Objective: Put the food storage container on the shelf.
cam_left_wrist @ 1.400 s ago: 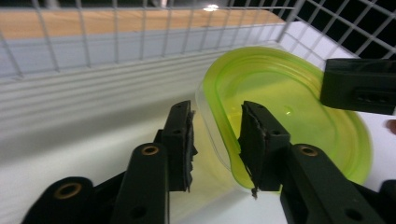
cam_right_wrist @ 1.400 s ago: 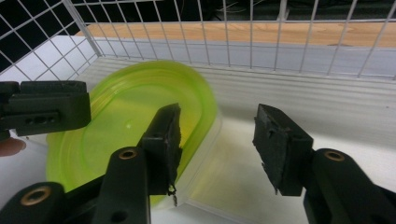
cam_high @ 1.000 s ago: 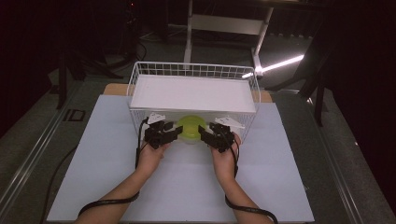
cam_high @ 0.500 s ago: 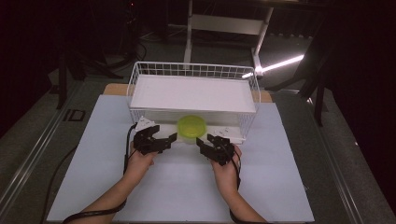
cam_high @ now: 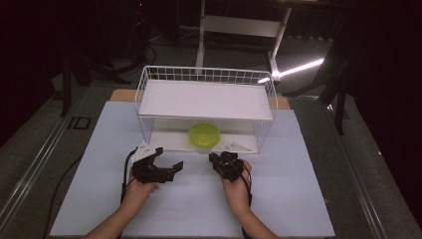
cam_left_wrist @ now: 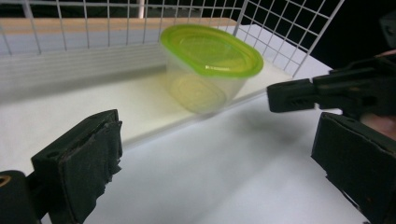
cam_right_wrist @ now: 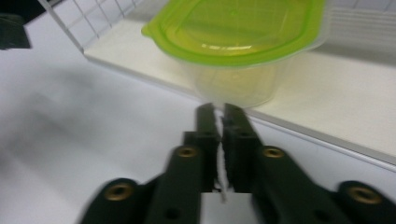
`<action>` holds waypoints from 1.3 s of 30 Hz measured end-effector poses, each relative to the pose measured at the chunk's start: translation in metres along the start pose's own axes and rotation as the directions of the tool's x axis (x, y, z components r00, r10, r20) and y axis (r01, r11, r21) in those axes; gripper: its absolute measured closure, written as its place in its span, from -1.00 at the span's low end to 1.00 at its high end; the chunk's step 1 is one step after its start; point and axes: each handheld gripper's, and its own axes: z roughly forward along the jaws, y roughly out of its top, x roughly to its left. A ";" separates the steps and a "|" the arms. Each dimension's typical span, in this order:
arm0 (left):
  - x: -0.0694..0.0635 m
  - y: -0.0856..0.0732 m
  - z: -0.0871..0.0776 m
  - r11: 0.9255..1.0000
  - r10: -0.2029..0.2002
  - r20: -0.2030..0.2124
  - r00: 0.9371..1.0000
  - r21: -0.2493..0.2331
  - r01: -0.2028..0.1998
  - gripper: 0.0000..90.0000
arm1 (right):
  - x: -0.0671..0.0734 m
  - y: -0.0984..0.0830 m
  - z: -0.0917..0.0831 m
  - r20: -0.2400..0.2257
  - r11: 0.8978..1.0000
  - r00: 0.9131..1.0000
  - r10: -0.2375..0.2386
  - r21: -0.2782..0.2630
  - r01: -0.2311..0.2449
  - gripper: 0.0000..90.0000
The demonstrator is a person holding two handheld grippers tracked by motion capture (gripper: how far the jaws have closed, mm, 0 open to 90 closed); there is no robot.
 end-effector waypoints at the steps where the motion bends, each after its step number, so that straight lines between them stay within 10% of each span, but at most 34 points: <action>1: 0.000 0.000 0.000 1.000 0.000 0.000 1.000 0.000 0.000 -0.94 | 0.000 0.000 0.002 0.001 1.000 1.000 -0.001 0.009 0.001 0.99; 39: 0.001 -0.008 -0.006 1.000 0.004 0.007 1.000 -0.025 -0.004 -0.94 | 0.003 0.036 0.060 0.055 1.000 0.998 0.011 0.005 -0.011 0.93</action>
